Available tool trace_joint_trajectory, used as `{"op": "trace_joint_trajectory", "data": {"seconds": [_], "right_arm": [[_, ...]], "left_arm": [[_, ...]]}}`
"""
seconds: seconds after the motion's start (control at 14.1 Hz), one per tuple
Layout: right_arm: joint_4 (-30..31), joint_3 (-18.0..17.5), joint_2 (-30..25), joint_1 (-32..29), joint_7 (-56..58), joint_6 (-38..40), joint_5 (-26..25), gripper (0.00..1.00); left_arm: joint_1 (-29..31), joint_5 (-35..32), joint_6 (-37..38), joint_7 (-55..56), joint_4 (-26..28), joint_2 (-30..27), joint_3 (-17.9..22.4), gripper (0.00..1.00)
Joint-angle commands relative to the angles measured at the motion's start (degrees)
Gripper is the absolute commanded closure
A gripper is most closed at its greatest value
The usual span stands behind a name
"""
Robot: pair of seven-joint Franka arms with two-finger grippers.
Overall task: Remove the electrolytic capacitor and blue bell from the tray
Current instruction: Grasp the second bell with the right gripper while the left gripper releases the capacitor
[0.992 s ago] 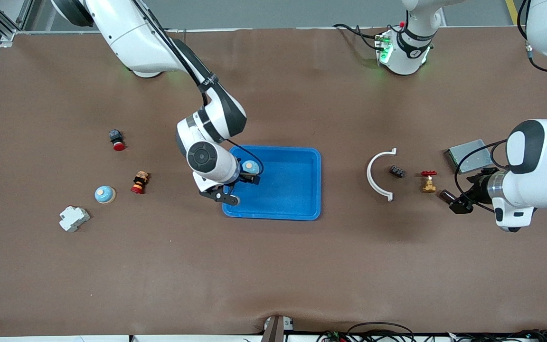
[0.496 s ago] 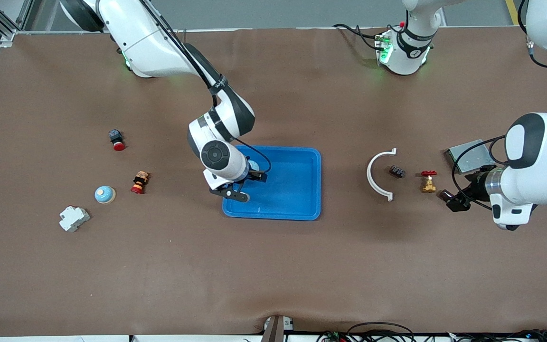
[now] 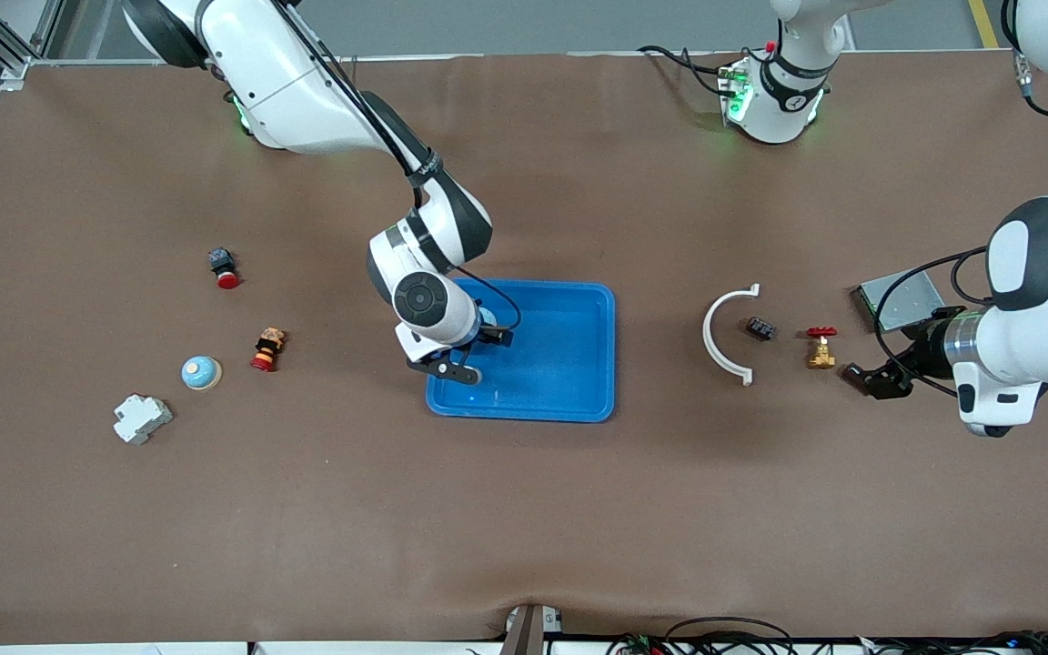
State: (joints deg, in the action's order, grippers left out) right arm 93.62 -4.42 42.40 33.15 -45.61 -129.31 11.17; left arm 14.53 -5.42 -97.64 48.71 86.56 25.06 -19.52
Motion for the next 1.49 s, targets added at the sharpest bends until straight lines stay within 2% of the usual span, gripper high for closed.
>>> {"op": "trace_joint_trajectory", "data": {"seconds": [0.0,0.21,0.35,0.43,0.71,0.78,1.06,1.2,1.42], "right_arm": [[1.6,0.6,-0.6,1.2,-0.7,-0.4,0.1,0.00],[1.9,0.7,-0.6,2.2,-0.8,-1.2,0.1,0.00],[1.9,0.7,-0.6,2.3,-0.9,-1.2,0.1,0.00],[1.9,0.7,-0.6,2.3,-0.9,-1.2,0.1,0.09],[1.9,0.8,-0.6,2.3,-0.9,-1.2,0.1,0.75],[1.8,0.8,-0.6,2.3,-0.9,-1.2,0.1,0.87],[1.4,0.8,-1.1,1.7,-0.9,-0.2,0.2,0.88],[1.3,0.9,-3.5,1.4,-0.6,1.9,0.3,0.88],[1.0,0.9,-9.3,-1.7,0.0,9.4,0.1,0.88]], "left_arm": [[0.2,0.5,2.2,0.0,-0.3,-0.9,-0.6,0.00],[0.1,0.5,2.5,-0.5,-0.3,-1.5,-0.8,0.00],[0.3,0.1,2.5,-0.4,-0.3,-1.8,-2.4,0.00],[0.3,0.0,2.5,-0.5,-0.3,-2.5,-2.7,0.00],[0.4,0.0,4.6,-0.6,-0.3,-4.5,-4.1,0.00],[0.4,0.0,5.7,-0.9,-0.3,-5.3,-4.1,0.00],[0.5,0.1,9.6,-2.8,-0.1,-7.6,-4.1,0.00],[0.5,0.1,10.7,-7.0,0.2,-8.9,-4.1,0.00],[0.8,-0.1,10.7,-13.3,1.0,-12.7,-4.1,0.00]]}}
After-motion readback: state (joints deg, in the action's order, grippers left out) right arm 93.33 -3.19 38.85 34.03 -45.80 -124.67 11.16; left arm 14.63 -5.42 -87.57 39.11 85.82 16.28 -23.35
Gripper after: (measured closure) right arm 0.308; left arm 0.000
